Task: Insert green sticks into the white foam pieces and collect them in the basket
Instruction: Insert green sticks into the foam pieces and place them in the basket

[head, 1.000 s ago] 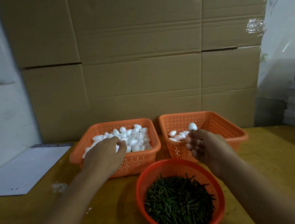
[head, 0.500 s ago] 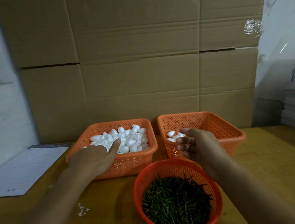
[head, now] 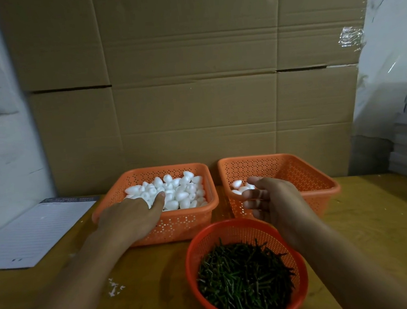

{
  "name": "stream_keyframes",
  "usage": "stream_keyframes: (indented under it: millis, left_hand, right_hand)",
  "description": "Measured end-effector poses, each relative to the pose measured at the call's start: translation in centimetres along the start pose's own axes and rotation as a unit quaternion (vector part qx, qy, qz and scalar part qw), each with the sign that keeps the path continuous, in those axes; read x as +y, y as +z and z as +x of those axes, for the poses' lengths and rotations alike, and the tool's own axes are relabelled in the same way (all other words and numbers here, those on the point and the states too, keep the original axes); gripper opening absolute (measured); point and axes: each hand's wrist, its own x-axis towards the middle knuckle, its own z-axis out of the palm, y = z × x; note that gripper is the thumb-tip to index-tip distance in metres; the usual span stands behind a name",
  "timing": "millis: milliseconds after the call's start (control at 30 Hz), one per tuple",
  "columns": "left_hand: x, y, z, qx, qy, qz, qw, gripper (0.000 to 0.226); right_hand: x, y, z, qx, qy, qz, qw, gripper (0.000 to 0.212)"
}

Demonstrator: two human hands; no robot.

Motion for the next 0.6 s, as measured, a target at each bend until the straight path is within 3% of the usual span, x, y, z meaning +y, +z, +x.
stream_keyframes:
  millis: [200, 467, 533, 600]
  left_hand:
    - [0.41, -0.44, -0.38, 0.040, -0.004, 0.038, 0.998, 0.061]
    - [0.64, -0.77, -0.40, 0.189, 0.050, -0.042, 0.980, 0.034]
    - [0.38, -0.66, -0.30, 0.151, 0.048, -0.015, 0.987, 0.041]
    - [0.14, -0.59, -0.16, 0.066, 0.025, 0.007, 0.997, 0.058]
  right_hand:
    - [-0.03, 0.00, 0.04, 0.001, 0.001, -0.003, 1.000, 0.024]
    - [-0.02, 0.04, 0.06, -0.002, -0.002, -0.007, 1.000, 0.023]
    - [0.00, 0.03, 0.06, -0.003, -0.004, -0.006, 1.000, 0.023]
    - [0.03, 0.01, 0.05, -0.005, -0.005, -0.008, 1.000, 0.023]
